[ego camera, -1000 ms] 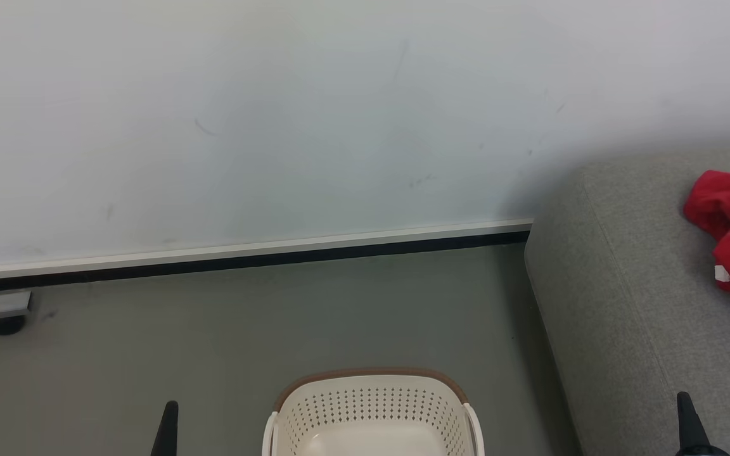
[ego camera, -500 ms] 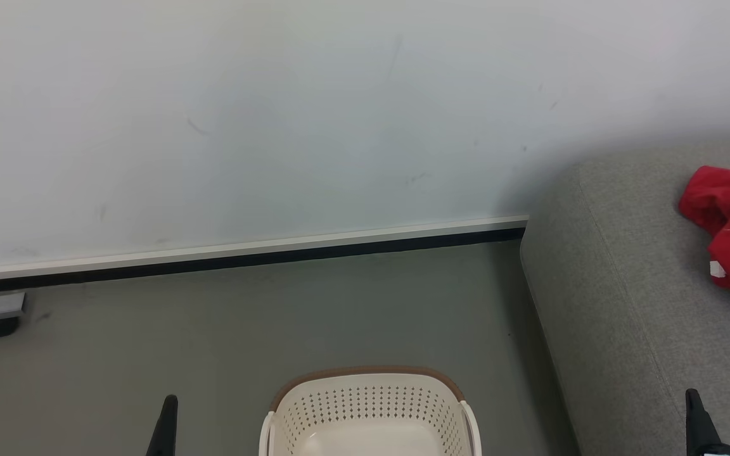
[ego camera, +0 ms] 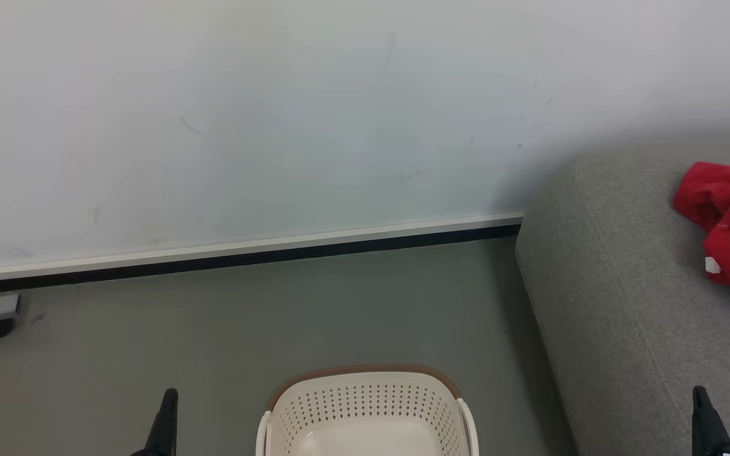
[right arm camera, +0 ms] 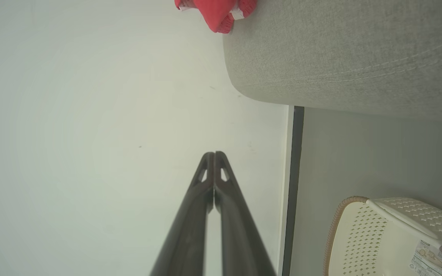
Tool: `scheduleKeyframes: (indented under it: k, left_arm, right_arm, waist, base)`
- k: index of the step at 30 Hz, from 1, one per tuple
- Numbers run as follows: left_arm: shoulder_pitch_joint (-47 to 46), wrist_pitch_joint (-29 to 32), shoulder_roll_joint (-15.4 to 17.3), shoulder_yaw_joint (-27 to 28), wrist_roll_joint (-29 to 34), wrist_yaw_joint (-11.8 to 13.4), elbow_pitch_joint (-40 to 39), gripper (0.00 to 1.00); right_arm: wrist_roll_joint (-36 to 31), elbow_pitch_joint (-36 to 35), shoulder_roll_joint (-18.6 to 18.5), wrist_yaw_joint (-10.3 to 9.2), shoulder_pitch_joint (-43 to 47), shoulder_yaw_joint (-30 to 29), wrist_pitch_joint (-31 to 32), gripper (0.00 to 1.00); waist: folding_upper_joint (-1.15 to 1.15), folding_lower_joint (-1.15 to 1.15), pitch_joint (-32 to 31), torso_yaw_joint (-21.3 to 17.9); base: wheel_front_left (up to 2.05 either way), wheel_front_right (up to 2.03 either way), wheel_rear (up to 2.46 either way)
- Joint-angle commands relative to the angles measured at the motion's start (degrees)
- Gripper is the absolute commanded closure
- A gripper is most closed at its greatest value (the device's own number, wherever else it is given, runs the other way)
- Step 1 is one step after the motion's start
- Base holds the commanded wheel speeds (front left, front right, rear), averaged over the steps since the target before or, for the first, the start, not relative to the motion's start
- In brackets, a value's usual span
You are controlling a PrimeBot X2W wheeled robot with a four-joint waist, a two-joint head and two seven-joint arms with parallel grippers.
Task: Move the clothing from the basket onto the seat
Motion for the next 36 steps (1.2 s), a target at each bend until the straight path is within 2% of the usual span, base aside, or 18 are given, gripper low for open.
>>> scheduleKeyframes:
  k: [1,18,36]
  left_arm:
    - [-0.69,0.48,0.08,0.18,-1.55,-0.36,0.29,1.0]
    - [-1.38,2.03,0.08,0.24,-7.65,-0.55,0.88,1.0]
    - [-1.37,1.91,0.08,0.22,-7.42,-0.55,0.83,1.0]
  right_arm:
    - [1.65,-0.52,-0.05,0.02,0.66,-0.36,0.48,1.0]
    - [8.81,-1.38,-0.05,0.02,0.93,-1.48,2.25,1.0]
    - [8.57,-1.35,-0.04,0.02,0.93,-1.42,2.12,1.0]
  waist:
    - [0.0,0.0,0.06,-0.09]
    - [0.0,0.0,0.4,-0.76]
    - [0.0,0.0,0.4,-0.76]
  base:
    - [0.0,0.0,0.0]
    - [0.0,0.0,0.0]
    - [0.0,0.0,0.0]
